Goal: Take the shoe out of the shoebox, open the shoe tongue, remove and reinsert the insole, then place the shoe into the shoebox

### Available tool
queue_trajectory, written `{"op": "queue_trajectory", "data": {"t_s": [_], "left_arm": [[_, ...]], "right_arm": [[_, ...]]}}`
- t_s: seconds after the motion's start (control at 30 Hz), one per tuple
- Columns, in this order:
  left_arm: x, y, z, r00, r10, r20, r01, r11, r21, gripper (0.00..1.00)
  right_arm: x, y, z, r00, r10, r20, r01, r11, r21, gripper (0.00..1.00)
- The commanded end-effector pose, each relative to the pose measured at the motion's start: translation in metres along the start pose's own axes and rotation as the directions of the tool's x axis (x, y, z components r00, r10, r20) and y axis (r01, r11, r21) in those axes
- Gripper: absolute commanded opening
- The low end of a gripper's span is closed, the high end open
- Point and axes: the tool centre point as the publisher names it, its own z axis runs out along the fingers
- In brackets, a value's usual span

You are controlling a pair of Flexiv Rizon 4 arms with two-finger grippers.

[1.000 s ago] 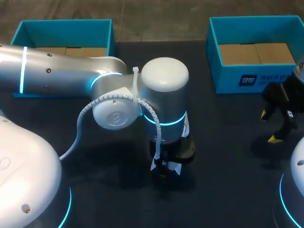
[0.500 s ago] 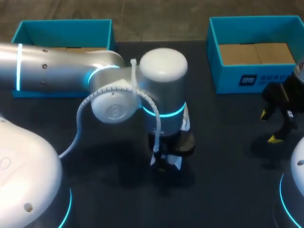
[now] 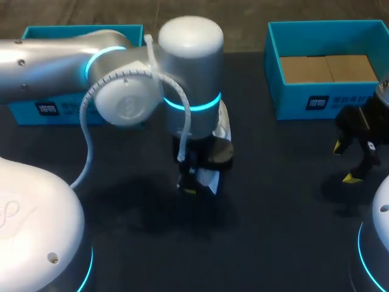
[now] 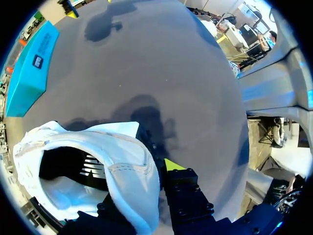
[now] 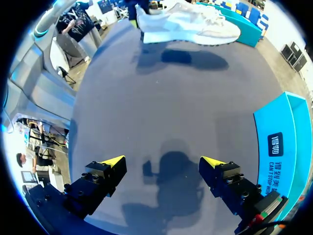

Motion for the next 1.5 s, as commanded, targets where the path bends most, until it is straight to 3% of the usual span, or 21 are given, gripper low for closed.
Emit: {"op": "queue_trajectory", "data": {"t_s": [0.03, 0.33, 0.53, 0.97, 1.07, 1.5], "left_arm": [[0.004, 0.028, -0.046, 1.000, 0.005, 0.016, -0.005, 1.000, 0.013, 0.00], [-0.016, 0.063, -0.106, 0.999, 0.006, 0.034, -0.006, 1.000, -0.007, 0.00], [-0.034, 0.100, -0.136, 1.000, 0.018, 0.021, -0.016, 0.998, -0.054, 0.00], [-0.056, 0.238, -0.171, 0.993, -0.118, 0.029, 0.119, 0.992, -0.040, 0.00], [-0.057, 0.268, -0.180, 0.988, -0.154, 0.029, 0.156, 0.984, -0.089, 0.00], [-0.057, 0.268, -0.180, 0.988, -0.154, 0.029, 0.156, 0.984, -0.089, 0.00]], "right_arm": [[0.001, 0.000, 0.000, 1.000, 0.001, 0.001, -0.001, 1.000, 0.003, 1.00], [0.001, 0.000, 0.000, 1.000, 0.001, 0.001, -0.001, 1.000, 0.003, 1.00], [0.001, 0.000, 0.000, 1.000, 0.001, 0.001, -0.001, 1.000, 0.003, 1.00], [0.001, 0.000, 0.000, 1.000, 0.001, 0.001, -0.001, 1.000, 0.003, 1.00], [0.001, 0.000, 0.000, 1.000, 0.001, 0.001, -0.001, 1.000, 0.003, 1.00], [0.001, 0.000, 0.000, 1.000, 0.001, 0.001, -0.001, 1.000, 0.003, 1.00]]}}
